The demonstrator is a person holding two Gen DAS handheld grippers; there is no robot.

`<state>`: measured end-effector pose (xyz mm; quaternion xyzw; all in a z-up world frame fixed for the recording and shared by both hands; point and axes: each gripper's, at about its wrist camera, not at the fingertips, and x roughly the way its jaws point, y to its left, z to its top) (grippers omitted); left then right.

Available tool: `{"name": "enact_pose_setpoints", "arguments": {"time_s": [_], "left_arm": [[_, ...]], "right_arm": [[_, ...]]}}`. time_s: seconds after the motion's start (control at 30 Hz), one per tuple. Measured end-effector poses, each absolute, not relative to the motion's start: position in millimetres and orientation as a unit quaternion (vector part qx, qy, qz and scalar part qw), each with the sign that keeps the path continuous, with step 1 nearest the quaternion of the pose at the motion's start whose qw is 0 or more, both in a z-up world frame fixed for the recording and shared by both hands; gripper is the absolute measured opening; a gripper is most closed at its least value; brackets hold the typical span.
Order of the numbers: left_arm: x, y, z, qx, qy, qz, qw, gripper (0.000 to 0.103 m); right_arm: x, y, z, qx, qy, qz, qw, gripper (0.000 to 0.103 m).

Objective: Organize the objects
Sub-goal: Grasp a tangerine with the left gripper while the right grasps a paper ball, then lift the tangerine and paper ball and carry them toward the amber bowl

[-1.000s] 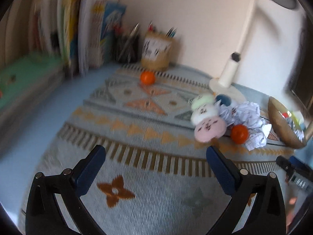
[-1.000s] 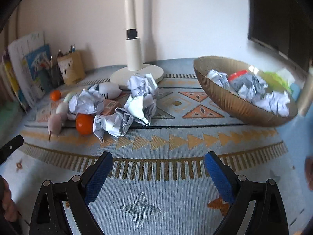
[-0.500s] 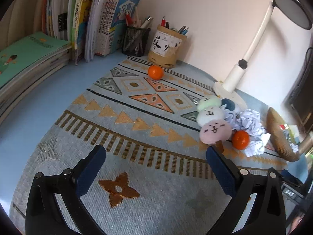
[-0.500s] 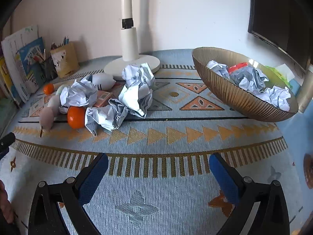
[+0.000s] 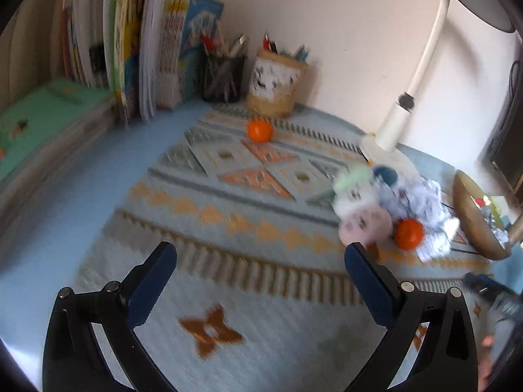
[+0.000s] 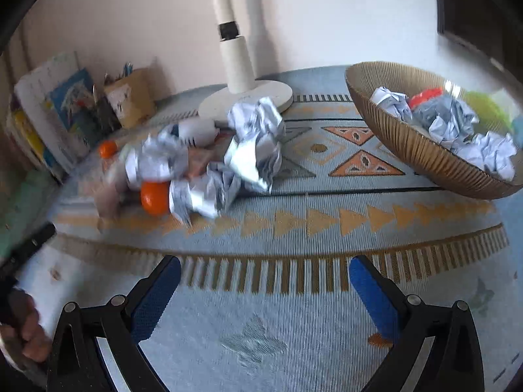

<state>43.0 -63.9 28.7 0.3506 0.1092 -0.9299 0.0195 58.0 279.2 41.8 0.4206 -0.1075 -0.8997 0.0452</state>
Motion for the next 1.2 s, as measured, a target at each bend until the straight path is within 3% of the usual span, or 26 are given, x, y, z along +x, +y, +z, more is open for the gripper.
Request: {"name": "enact_pose_setpoints", "arguments": {"time_s": [0.07, 0.2, 0.4, 0.6, 0.63, 0.67, 0.7, 0.77, 0.83, 1.2], "left_arm": [[32, -70, 45, 0.338, 0.093, -0.936, 0.019, 0.102], [-17, -80, 66, 0.339, 0.073, -0.938, -0.002, 0.102], [-97, -89, 42, 0.383, 0.076, -0.920, 0.007, 0.102], [-148, -68, 18, 0.401, 0.046, -0.915, 0.011, 0.100], [-153, -65, 14, 0.404, 0.048, -0.913, 0.009, 0.093], [-156, -63, 10, 0.408, 0.050, -0.912, 0.008, 0.077], [-159, -61, 7, 0.410, 0.051, -0.910, 0.009, 0.070], [-164, -57, -1, 0.428, 0.046, -0.903, 0.012, 0.042], [-160, -56, 2, 0.415, 0.044, -0.909, 0.008, 0.034], [-116, -56, 20, 0.359, 0.062, -0.931, -0.015, 0.033]], "right_arm": [[40, 285, 61, 0.406, -0.121, -0.905, 0.046, 0.103], [-22, 272, 66, 0.441, -0.065, -0.895, 0.034, 0.103], [-83, 264, 43, 0.450, -0.053, -0.892, 0.015, 0.102], [-107, 266, 14, 0.468, -0.066, -0.881, 0.018, 0.085], [-108, 267, 11, 0.465, -0.064, -0.883, 0.017, 0.083], [-109, 269, 9, 0.465, -0.064, -0.883, 0.019, 0.080], [-110, 271, 8, 0.465, -0.067, -0.883, 0.024, 0.078], [-110, 274, 6, 0.464, -0.073, -0.882, 0.033, 0.065], [-109, 273, 5, 0.462, -0.074, -0.883, 0.034, 0.059], [-78, 264, 47, 0.380, -0.068, -0.922, 0.039, 0.056]]}}
